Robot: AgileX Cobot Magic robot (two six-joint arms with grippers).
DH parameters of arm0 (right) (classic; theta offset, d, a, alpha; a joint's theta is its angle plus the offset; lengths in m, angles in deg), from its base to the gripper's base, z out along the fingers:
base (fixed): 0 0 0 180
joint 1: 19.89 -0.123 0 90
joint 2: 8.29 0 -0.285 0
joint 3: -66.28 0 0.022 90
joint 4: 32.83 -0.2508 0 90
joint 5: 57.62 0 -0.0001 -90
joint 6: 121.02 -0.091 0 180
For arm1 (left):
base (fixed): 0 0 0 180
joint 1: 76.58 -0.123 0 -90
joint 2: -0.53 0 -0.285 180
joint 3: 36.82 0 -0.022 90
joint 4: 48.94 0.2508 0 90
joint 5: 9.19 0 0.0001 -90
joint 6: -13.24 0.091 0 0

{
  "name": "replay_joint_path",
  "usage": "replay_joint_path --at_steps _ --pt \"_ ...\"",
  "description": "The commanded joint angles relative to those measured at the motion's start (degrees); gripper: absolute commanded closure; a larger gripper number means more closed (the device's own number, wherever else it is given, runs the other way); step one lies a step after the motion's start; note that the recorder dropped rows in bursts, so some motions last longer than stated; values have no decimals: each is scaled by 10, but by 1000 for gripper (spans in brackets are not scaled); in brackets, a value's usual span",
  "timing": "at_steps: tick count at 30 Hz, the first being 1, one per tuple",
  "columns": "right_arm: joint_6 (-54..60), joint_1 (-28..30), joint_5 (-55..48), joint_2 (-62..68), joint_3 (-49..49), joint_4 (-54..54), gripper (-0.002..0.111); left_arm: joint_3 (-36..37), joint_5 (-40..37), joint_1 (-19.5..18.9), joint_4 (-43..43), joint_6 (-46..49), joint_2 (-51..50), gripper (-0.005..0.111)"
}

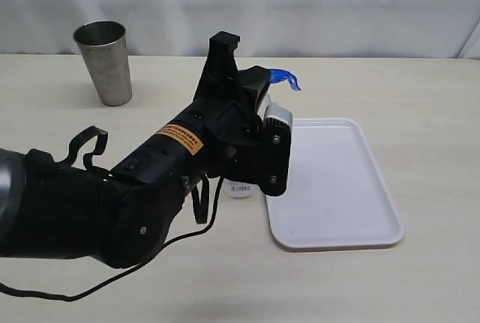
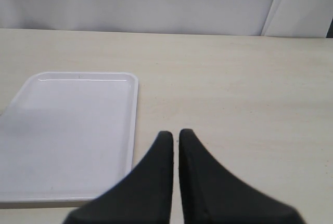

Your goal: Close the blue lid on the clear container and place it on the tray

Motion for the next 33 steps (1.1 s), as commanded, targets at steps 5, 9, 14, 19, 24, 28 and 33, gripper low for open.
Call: replay_joint_path --at_steps 5,9,14,19,24,28,33 --pt "0 -1 2 -2 1 0 104 2 6 4 -43 -2 4 107" --pt "0 -1 2 -2 1 0 104 2 6 12 -53 1 4 107" --pt "0 -1 2 -2 1 0 104 2 6 27 -56 18 4 107" --pt "0 -1 2 -2 1 0 104 2 6 27 -71 19 4 107" --pt "0 -1 2 -2 1 0 104 2 1 27 -89 32 4 107" --pt "0 -1 2 -2 1 0 104 2 -8 27 -96 33 4 107" --pt "0 -1 2 -2 1 0 104 2 -8 27 -97 35 4 107"
